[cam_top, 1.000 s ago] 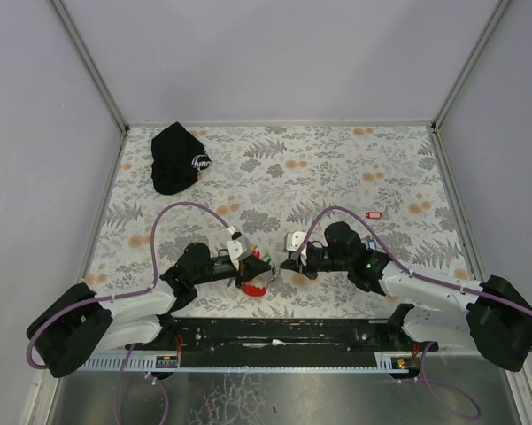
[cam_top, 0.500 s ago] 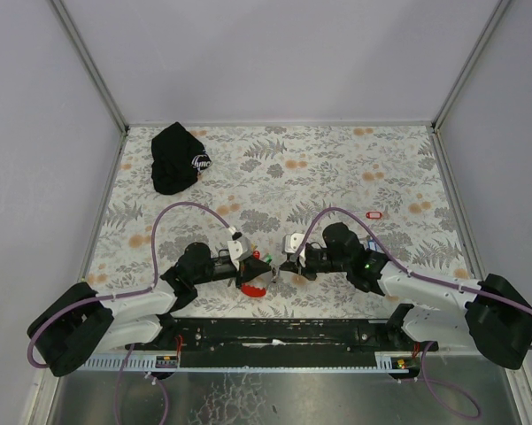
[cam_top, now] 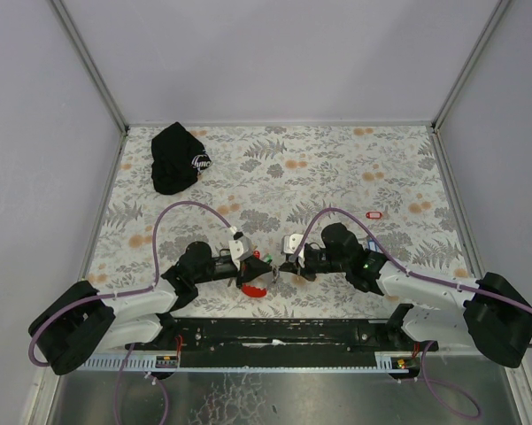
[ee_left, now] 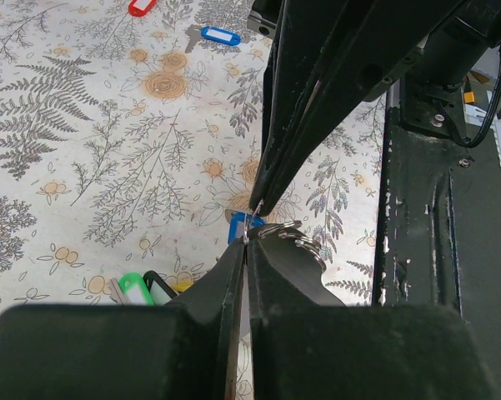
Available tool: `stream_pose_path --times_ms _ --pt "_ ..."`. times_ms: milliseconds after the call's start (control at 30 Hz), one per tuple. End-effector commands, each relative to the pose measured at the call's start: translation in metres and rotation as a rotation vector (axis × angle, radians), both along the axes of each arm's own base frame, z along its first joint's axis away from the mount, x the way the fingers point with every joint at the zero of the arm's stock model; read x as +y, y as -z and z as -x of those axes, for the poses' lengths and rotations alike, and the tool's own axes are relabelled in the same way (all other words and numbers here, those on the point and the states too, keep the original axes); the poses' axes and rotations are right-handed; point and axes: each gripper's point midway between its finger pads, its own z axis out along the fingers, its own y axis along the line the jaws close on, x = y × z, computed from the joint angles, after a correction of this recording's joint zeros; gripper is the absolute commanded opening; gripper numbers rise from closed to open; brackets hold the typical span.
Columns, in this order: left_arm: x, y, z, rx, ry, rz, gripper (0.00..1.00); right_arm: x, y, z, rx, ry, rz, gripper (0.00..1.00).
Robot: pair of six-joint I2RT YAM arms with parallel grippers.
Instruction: Put the keys on the keyring
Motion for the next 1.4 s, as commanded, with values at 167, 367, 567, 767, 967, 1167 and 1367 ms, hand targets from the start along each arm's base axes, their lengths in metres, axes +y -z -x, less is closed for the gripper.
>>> stream_pose_path --times_ms 167,367,567,767,967,1167,1367 --pt "-0.009 -0.023 -0.003 -0.057 0.030 0.058 0.00 0.013 -0.030 -0.011 -0.074 0.011 -0.065 0.00" --pt "-0.009 -0.023 -0.002 -0.053 0.034 0.058 0.00 0.013 -0.032 -0.012 -0.075 0.019 -0.072 0.00" --pt "-0.011 -0.022 0.000 -0.050 0.049 0.057 0.00 0.017 -0.036 -0.008 -0.067 -0.004 -0.089 0.00" --pt "-0.012 -0.022 0.001 -0.046 0.060 0.059 0.00 0.020 -0.037 -0.007 -0.061 -0.006 -0.093 0.00" --pt "-0.013 -0.023 0.004 -0.044 0.079 0.064 0.00 0.025 -0.040 -0.008 -0.048 0.004 -0.098 0.00" --pt "-0.012 -0.023 0.002 -0.045 0.069 0.066 0.00 0.025 -0.036 -0.013 -0.047 0.037 -0.073 0.00" --pt "-0.010 -0.025 0.003 -0.059 0.059 0.072 0.00 0.011 -0.030 -0.026 -0.028 0.162 -0.018 0.00"
